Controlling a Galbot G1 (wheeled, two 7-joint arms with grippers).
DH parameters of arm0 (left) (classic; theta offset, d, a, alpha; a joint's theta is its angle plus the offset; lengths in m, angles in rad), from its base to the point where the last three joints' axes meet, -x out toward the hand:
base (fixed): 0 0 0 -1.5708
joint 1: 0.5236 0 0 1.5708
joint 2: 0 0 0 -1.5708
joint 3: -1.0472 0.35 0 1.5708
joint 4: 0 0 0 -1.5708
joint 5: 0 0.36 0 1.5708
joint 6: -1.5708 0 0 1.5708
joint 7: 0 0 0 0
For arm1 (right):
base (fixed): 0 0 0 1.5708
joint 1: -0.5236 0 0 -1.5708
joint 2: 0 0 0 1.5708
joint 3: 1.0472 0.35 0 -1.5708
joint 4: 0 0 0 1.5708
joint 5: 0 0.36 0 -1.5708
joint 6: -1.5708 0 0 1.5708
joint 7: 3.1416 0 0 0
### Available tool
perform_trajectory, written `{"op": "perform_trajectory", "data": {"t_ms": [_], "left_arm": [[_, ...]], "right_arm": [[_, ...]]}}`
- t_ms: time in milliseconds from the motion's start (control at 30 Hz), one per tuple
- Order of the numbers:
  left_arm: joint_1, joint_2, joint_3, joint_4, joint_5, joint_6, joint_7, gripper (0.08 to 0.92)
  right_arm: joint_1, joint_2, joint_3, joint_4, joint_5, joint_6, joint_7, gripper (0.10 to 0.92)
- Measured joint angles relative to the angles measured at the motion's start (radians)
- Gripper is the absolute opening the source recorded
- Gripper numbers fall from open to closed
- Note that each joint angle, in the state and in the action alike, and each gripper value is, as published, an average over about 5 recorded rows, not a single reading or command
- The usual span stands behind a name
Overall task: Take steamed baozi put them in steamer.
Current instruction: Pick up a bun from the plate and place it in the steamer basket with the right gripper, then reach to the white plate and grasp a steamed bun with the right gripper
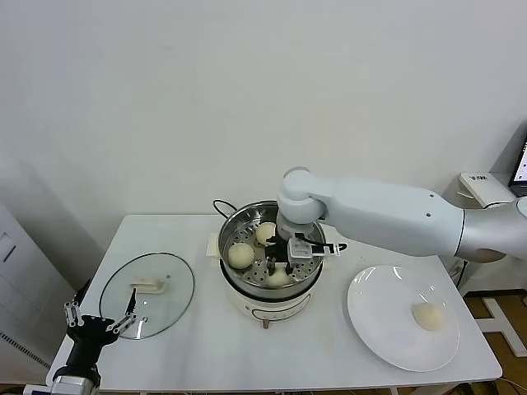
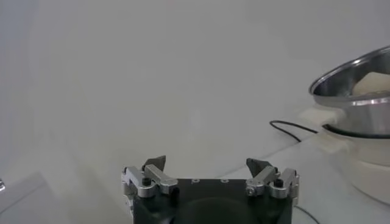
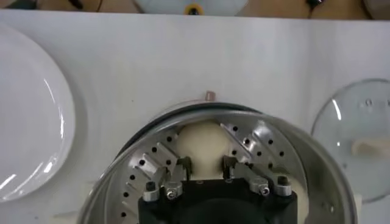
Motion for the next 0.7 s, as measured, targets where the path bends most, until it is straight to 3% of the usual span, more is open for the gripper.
{"op": "perform_trajectory", "data": {"t_ms": [400,500,700], "left_arm": [[-0.005,0.005,0.009,-0.001,0.003,0.006,-0.001,0.823],[-0.006,0.009,0.008,0.0,0.002,0.006,-0.001,0.823],[-0.01,0.015,0.012,-0.002,0.002,0.006,0.0,0.823]], "right_arm": [[-0.002,-0.003,0.021,-0.01,-0.021,0.021,-0.012,0.763],[0.015,-0.015,0.031,-0.024,0.003,0.002,-0.009,0.811],[0.087,-0.058,0.011,-0.081,0.125,-0.13,0.019,0.822]]}}
